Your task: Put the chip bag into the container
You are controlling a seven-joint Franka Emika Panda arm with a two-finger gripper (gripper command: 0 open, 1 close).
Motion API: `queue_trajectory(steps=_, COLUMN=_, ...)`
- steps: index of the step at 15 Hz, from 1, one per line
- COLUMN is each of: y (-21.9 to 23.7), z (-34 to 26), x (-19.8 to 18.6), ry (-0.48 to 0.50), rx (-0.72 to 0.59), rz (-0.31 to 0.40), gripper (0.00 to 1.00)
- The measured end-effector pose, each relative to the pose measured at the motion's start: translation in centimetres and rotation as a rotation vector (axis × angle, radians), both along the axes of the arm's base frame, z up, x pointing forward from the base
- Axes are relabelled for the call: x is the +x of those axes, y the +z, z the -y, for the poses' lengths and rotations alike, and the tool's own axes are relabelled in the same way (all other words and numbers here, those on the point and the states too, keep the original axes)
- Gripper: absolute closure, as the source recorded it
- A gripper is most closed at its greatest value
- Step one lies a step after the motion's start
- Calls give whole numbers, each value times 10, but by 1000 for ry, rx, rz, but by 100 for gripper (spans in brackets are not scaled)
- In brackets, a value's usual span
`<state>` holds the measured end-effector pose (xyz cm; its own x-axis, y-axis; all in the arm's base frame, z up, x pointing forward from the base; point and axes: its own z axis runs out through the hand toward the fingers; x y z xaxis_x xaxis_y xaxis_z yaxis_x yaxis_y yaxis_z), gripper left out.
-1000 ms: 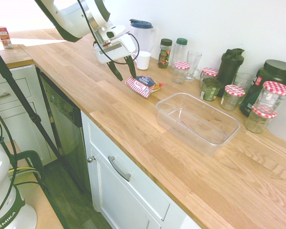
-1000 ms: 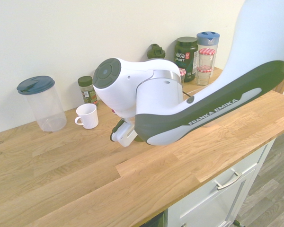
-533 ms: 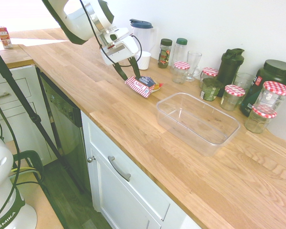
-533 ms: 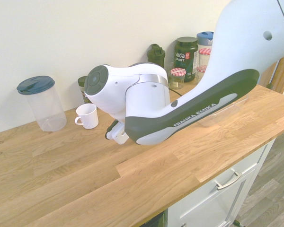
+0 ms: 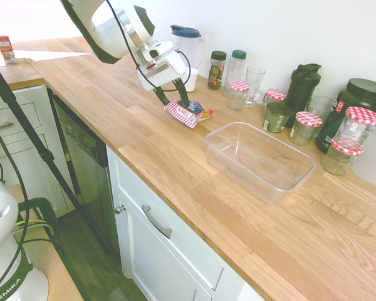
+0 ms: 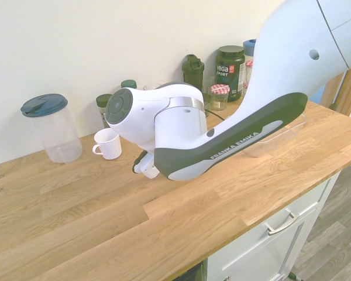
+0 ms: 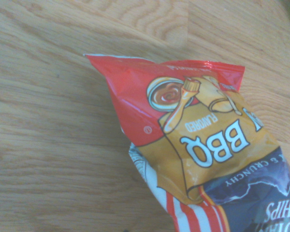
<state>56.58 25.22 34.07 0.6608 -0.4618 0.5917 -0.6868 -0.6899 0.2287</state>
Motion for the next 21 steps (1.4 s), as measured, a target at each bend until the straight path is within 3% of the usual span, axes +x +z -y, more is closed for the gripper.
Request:
queue_trajectory(steps=8, y=-7, z=1, x=1, ry=-1, rx=-28, rz=14, gripper=100)
queue_trajectory(steps=17, y=-19, z=-6, x=-16, ry=-53, rx=-92, rz=91, gripper=100)
queue_trajectory(steps=21, y=6, z=-1, x=-20, ry=-69, rx=-71, rz=137, gripper=100)
